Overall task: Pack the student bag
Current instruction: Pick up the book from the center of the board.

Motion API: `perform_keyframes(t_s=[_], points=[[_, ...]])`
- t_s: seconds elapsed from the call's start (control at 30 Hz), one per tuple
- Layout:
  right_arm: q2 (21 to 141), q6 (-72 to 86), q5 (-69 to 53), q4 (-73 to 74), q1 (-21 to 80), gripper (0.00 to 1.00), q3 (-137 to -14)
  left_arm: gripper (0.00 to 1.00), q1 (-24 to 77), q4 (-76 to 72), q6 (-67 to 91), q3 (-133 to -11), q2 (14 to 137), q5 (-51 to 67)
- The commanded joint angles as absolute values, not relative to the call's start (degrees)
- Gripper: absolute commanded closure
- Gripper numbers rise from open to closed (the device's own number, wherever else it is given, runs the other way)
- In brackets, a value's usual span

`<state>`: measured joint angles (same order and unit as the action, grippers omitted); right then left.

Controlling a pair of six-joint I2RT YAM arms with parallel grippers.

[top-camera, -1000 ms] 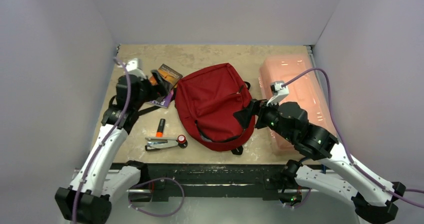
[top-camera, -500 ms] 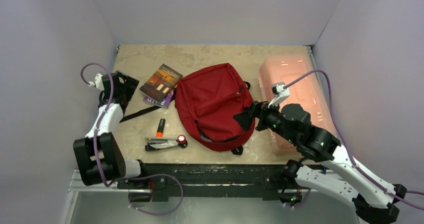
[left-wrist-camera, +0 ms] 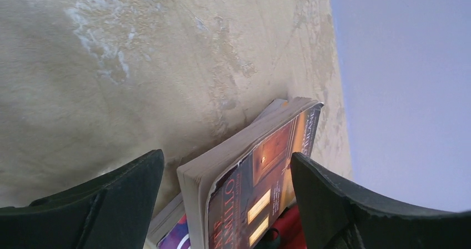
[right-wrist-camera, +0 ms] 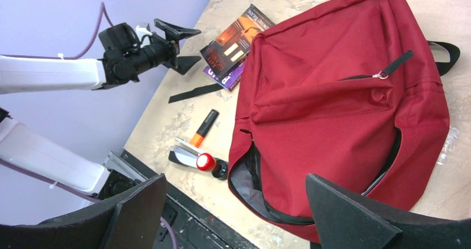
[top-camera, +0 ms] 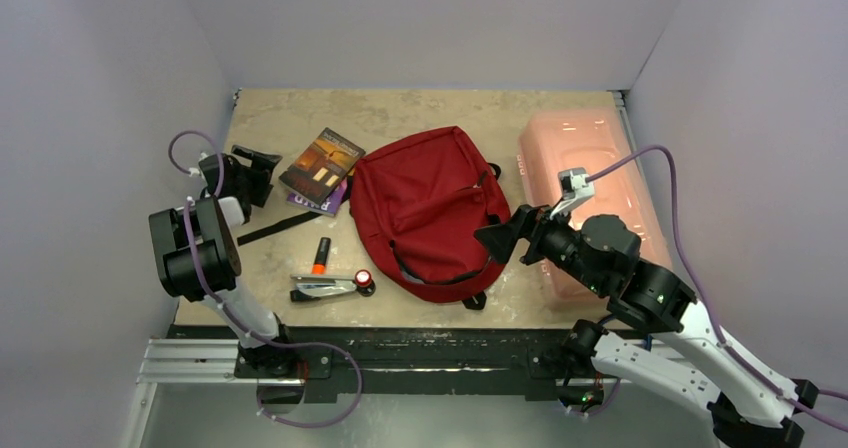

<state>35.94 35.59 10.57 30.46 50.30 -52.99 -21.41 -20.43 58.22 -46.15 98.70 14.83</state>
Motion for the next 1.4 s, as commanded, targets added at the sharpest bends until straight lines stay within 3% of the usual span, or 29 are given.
perform_keyframes(t_s=[0.0, 0.3, 0.57, 0.63, 0.77, 1.03, 1.37], points=[[34.36, 35.64, 11.16, 29.56, 50.38, 0.01, -55.28, 0.19, -22.47, -31.28, 61.54, -46.05, 103.15, 22.57], [34.00, 36.62, 10.99, 29.51, 50.36, 0.01, -55.72, 0.23, -21.98, -27.60, 63.89, -46.43, 105.61, 24.00], [35.32, 37.35, 11.37, 29.23, 50.38, 0.01, -55.72, 0.41, -21.43, -34.41, 67.74, -45.01, 108.89, 26.50], [35.34, 37.56, 11.38, 28.88, 50.36, 0.01, -55.37, 0.48, -21.49, -35.20, 68.46, -44.92, 109.59, 26.79], [35.51, 37.96, 11.05, 28.29, 50.36, 0.01, -54.83, 0.71, -21.57, -38.29, 69.43, -43.66, 109.20, 26.73], [35.99, 39.06, 10.67, 28.06, 50.38, 0.01, -53.53, 1.00, -21.62, -40.16, 72.54, -42.66, 103.96, 27.62], [40.83, 41.08, 9.41, 25.99, 50.36, 0.01, -52.54, 1.00, -20.92, -54.48, 84.03, -39.89, 96.81, 29.94]])
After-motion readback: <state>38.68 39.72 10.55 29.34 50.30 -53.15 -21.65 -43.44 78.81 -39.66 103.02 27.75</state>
